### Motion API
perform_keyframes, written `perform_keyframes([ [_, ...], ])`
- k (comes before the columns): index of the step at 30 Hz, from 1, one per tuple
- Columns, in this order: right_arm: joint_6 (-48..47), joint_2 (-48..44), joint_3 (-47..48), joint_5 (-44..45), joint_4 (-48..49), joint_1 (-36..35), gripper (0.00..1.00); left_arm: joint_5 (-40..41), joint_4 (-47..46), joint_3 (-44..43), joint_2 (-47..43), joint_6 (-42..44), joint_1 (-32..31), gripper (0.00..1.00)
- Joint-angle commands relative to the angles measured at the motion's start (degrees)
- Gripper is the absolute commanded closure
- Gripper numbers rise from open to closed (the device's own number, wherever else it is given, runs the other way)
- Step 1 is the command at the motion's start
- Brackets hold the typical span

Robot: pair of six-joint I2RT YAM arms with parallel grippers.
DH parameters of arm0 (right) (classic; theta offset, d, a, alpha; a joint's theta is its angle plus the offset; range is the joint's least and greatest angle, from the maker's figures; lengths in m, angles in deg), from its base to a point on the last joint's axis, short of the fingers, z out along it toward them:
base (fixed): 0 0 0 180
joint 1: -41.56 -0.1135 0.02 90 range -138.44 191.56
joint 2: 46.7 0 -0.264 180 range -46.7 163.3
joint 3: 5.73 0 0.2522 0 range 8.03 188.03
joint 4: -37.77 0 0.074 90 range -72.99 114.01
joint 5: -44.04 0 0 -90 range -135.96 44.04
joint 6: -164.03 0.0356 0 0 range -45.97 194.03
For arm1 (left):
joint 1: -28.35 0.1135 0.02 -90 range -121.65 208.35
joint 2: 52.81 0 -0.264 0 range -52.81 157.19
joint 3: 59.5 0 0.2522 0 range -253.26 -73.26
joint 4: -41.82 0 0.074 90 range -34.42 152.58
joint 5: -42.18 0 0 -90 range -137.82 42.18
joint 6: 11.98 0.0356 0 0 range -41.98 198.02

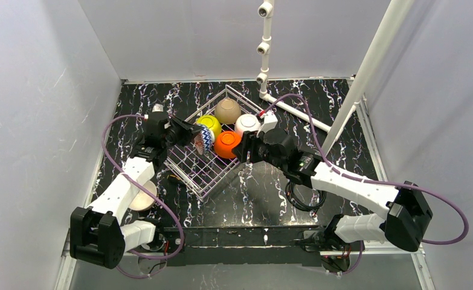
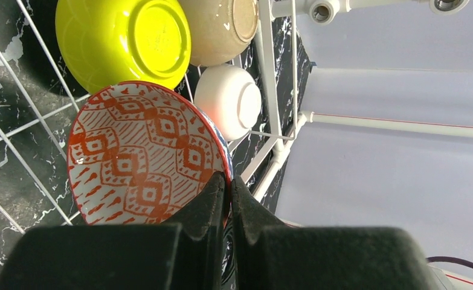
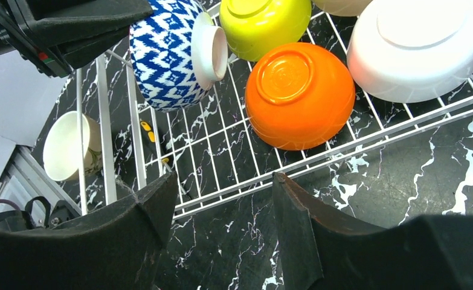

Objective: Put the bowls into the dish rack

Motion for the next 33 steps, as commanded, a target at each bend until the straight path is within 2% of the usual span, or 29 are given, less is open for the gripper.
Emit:
perform_keyframes([
  [1, 0.19, 1.06, 0.94, -0.51, 0.94, 0.21, 0.33, 0.12, -5.29, 2.42, -1.35, -1.02, -0.34, 1.0],
  [8, 0.92, 1.23, 0.57, -0.89, 1.02, 0.25, 0.33, -0.63, -8.8, 5.77, -1.29, -0.81, -0.33, 1.0],
  [15, 1.29, 2.57, 1.73, -1.22, 1.33, 0.25, 0.33, 0.38, -17.66, 10.17, 1.21, -1.87, -0.35, 1.0],
  [19, 1.37, 3.1, 2.24, -1.81, 1.7, 0.26, 0.33, 0.5, -19.66, 12.06, 1.21, -2.81, -0.35, 1.0],
  [27, 1.18, 4.25, 2.52, -2.24, 1.15, 0.25, 0.33, 7.8, -14.32, 21.17, -8.12, -8.5, 0.31, 1.0],
  [33, 1.12, 5.83, 3.25, -3.25, 1.37, 0.24, 0.33, 9.37, -6.21, 20.9, -11.66, -7.22, 0.44, 0.95],
])
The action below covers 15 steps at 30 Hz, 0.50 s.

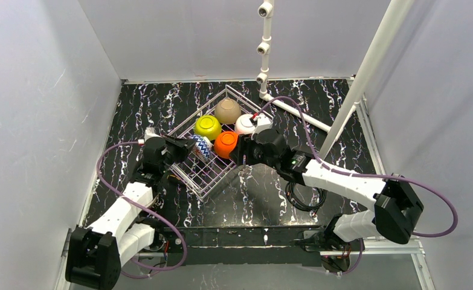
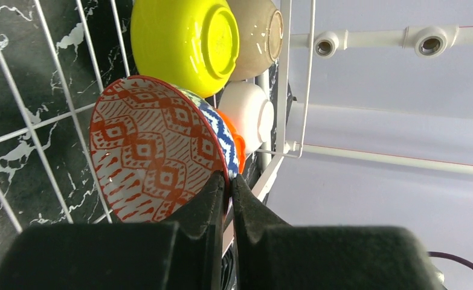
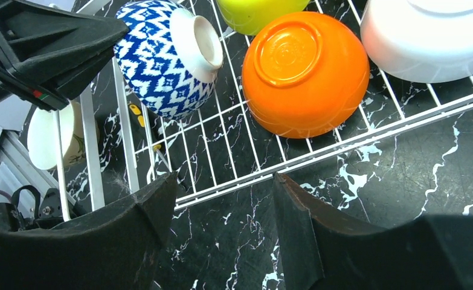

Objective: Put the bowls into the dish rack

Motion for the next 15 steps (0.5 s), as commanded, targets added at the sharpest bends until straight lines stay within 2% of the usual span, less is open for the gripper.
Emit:
perform_keyframes([
  [1, 0.07, 1.22, 3.11, -1.14, 1.32, 0.19, 0.33, 4.8, 12.06, -0.25, -2.04, 1.21, 0.29, 0.95],
  [9, 0.36, 1.73, 2.83, -1.66, 1.91, 0.19, 0.33, 9.15, 26.58, -5.76, -3.86, 4.31, 0.29, 0.93],
  [15, 0.37, 1.55, 2.7, -1.66, 2.39, 0.18, 0.33, 10.59, 33.84, -8.65, -3.06, 6.68, 0.35, 0.81],
])
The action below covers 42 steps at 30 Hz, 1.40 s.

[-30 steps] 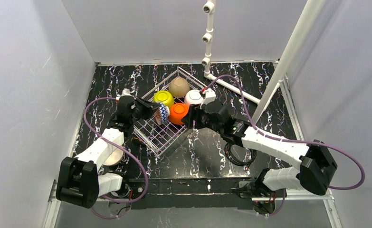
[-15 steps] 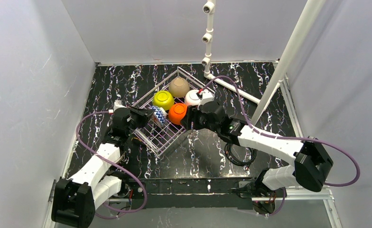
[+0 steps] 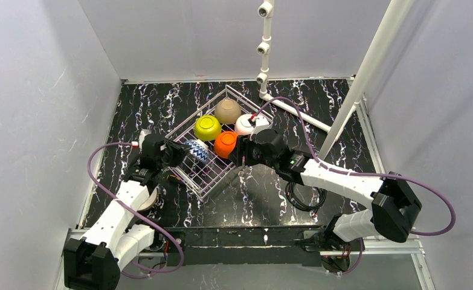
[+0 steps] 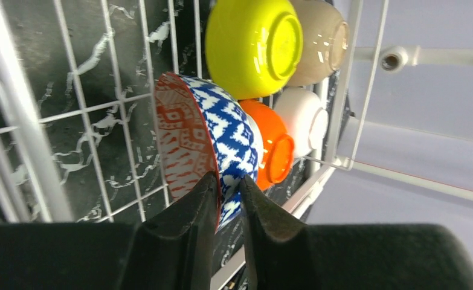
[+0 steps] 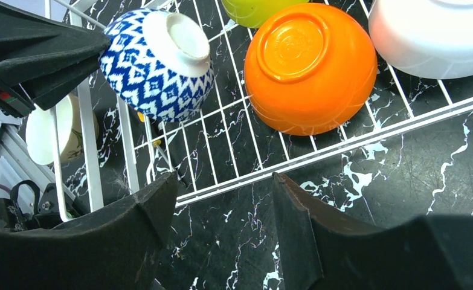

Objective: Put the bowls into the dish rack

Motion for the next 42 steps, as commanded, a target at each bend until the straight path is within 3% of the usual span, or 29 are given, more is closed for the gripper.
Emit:
perform_keyframes([
  [1, 0.34, -0.06, 2.37, -0.36, 2.34, 0.24, 0.33, 5.6, 12.83, -2.02, 0.55, 4.41, 0.34, 0.79],
  [17, 0.56, 0.66, 2.65, -1.42, 3.45, 0.23, 0.33, 10.11, 25.56, -10.13, 2.53, 13.88, 0.34, 0.53],
  [23, -0.31, 1.07, 3.16, -3.18, 4.13, 0.26, 0.33, 10.62, 27.74, -13.9, 2.07, 17.79, 0.33, 0.51],
  [33, -10.38, 8.16, 10.68, -15.22, 7.06, -1.0, 0.34, 12.72, 32.82, -19.36, -3.09, 25.54, 0.38, 0.45],
  [35, -13.19, 10.57, 12.98, -14.86, 6.52, -2.87, 0.27, 14.24, 34.35, -19.65, -5.65, 26.53, 0.34, 0.35],
  [38, -15.43, 14.32, 15.66, -9.65, 5.92, -6.58, 0.1, 16.22, 36.37, -19.58, -9.33, 28.57, 0.38, 0.17],
  [42, -10.96, 19.78, 18.85, -5.14, 5.31, -7.7, 0.06, 18.83, 40.25, -20.25, -12.75, 29.96, 0.38, 0.06],
])
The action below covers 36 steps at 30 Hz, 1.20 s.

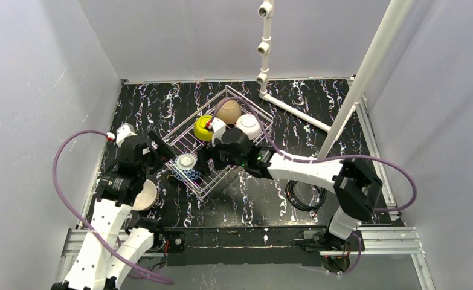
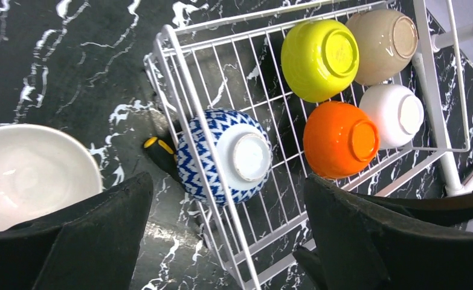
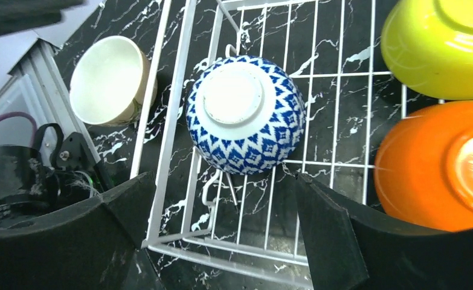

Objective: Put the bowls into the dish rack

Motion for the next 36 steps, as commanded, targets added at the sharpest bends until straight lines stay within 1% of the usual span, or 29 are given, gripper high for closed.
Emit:
perform_keyframes([
  [1, 2.17, 5.25, 4.82, 5.46, 1.0, -1.11, 0.06, 5.48, 6.5, -2.28, -3.07, 3.42, 0.29, 0.06],
  [5, 3.15, 9.91, 8.76, 4.28, 0.71, -1.35, 0.09, 6.95, 6.94, -1.52, -5.13, 5.16, 0.3, 0.04],
  [8, 2.63, 13.21, 12.05, 3.08, -0.9, -1.72, 0.09, 8.62, 6.91, -0.64, -5.33, 5.95, 0.29, 0.03],
  [11, 3.02, 15.18, 13.35, 2.09, -1.34, -1.83, 0.09, 9.9, 6.87, 0.07, -5.61, 5.93, 0.29, 0.03],
  [15, 3.83, 17.76, 14.7, 2.43, -2.07, -2.49, 0.11, 10.04, 4.06, 2.43, -8.24, 7.38, 0.3, 0.02],
  [17, 3.86, 19.45, 16.08, 3.21, -2.95, -2.76, 0.14, 9.77, 3.28, 3.23, -9.21, 7.75, 0.31, 0.02],
  [22, 3.31, 22.62, 18.5, 8.65, -3.7, -3.47, 0.24, 10.59, 3.95, 3.41, -9.63, 7.79, 0.29, 0.02],
  [26, 2.51, 23.29, 18.43, 15.67, -3.35, -3.66, 0.32, 10.47, 4.16, 3.48, -9.54, 7.62, 0.3, 0.02],
  [32, -2.38, 23.61, 17.56, 21.38, -0.2, -3.84, 0.34, 10.04, 3.83, 3.85, -9.03, 7.16, 0.29, 0.02],
  [36, -6.25, 23.59, 18.18, 22.97, 0.85, -3.87, 0.34, 10.02, 3.89, 3.61, -8.28, 7.13, 0.3, 0.02],
])
